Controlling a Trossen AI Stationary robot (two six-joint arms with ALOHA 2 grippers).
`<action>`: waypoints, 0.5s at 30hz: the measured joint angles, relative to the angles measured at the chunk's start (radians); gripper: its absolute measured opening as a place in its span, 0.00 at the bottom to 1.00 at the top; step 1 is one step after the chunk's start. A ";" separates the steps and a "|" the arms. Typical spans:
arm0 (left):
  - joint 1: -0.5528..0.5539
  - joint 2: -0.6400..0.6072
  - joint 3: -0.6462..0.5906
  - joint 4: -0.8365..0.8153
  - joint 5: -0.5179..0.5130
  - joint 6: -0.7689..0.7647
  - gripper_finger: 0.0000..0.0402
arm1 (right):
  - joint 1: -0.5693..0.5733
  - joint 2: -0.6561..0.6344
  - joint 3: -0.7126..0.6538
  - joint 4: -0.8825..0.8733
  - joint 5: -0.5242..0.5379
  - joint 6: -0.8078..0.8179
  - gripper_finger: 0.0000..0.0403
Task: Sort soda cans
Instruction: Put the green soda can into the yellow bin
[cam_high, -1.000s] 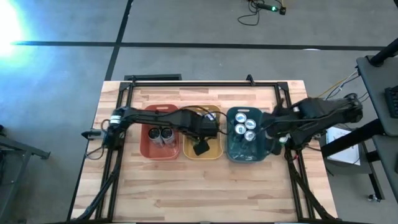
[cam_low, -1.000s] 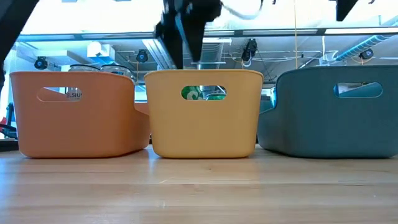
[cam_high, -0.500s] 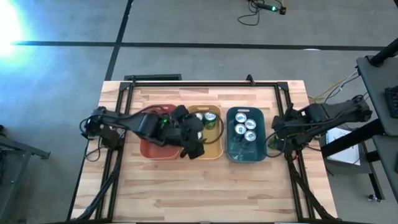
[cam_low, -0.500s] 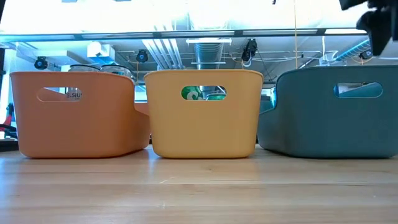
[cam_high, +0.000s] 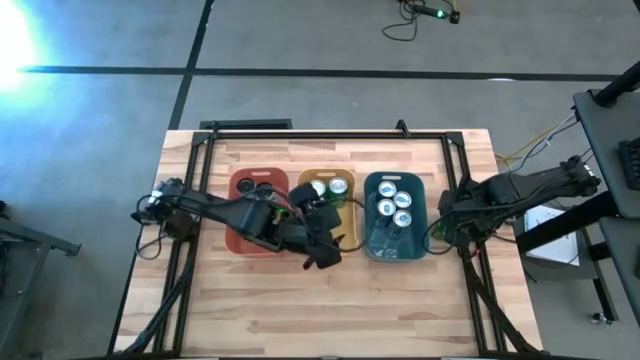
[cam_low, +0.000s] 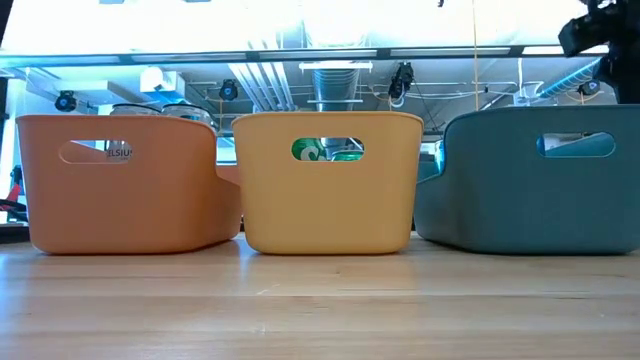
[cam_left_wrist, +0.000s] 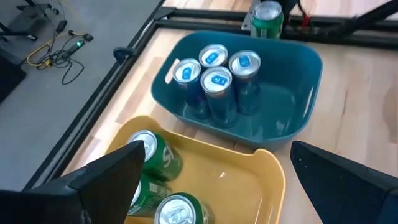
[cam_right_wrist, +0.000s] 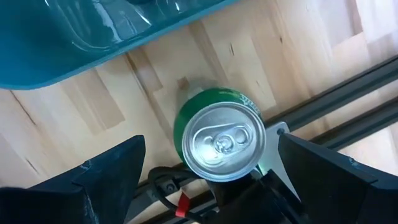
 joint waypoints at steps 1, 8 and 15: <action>0.000 0.012 0.000 0.000 0.000 0.000 0.96 | 0.000 -0.005 -0.009 0.006 0.000 0.000 0.90; 0.000 0.078 0.000 0.014 0.004 0.000 0.96 | -0.018 -0.007 -0.069 0.009 -0.040 0.063 0.90; 0.005 0.129 0.000 0.031 0.008 0.000 0.96 | -0.077 0.024 -0.071 0.038 -0.060 0.084 0.90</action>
